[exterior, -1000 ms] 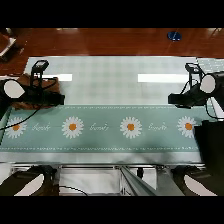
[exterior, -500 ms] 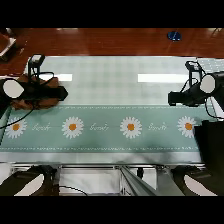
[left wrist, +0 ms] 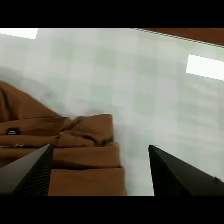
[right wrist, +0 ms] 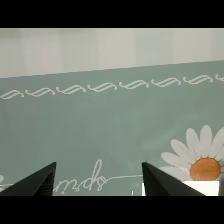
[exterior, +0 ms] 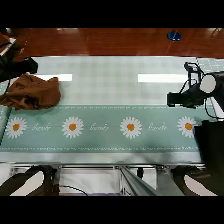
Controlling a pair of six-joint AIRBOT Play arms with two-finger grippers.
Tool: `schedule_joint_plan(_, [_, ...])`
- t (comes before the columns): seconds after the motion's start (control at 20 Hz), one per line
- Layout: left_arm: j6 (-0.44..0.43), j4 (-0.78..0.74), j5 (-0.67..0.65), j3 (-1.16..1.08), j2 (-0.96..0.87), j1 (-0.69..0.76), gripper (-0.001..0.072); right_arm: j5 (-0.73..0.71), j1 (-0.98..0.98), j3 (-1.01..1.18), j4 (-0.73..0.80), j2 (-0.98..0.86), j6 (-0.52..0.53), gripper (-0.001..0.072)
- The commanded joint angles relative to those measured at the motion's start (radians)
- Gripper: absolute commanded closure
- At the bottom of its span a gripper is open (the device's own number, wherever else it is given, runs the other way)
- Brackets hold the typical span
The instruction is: Fold the shirts.
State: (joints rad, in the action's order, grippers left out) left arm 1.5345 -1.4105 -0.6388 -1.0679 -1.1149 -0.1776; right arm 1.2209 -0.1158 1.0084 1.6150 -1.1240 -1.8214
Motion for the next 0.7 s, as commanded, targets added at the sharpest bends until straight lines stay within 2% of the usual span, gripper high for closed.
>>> schedule_joint_plan(0.0, [0.011, -0.005, -0.02, -0.019, -0.109, -0.097, 0.0008, -0.03, 0.0, -0.001, -0.036, 0.0, 0.001, 0.0094])
schedule_joint_plan(0.2, [-0.079, -0.023, -0.112, -0.019, -0.29, -0.138, 0.0008, -0.046, 0.0, -0.001, -0.047, 0.0, 0.001, 0.0094])
schedule_joint_plan(0.35, [0.048, -0.109, -0.134, -0.019, -0.381, -0.146, 0.0008, -0.048, 0.0, -0.001, -0.047, 0.0, 0.0, 0.0094])
schedule_joint_plan(0.55, [0.049, -0.116, -0.22, -0.02, -0.459, -0.144, 0.001, -0.063, 0.0, -0.001, -0.049, 0.0, -0.018, 0.0094])
schedule_joint_plan(0.6, [0.049, -0.117, -0.246, -0.02, -0.472, -0.144, 0.0039, -0.071, 0.0, -0.001, -0.054, 0.0, -0.019, 0.0094])
schedule_joint_plan(0.65, [0.049, -0.126, -0.263, -0.02, -0.473, -0.145, 0.0306, -0.078, 0.0, -0.001, -0.062, 0.0, -0.019, 0.0095])
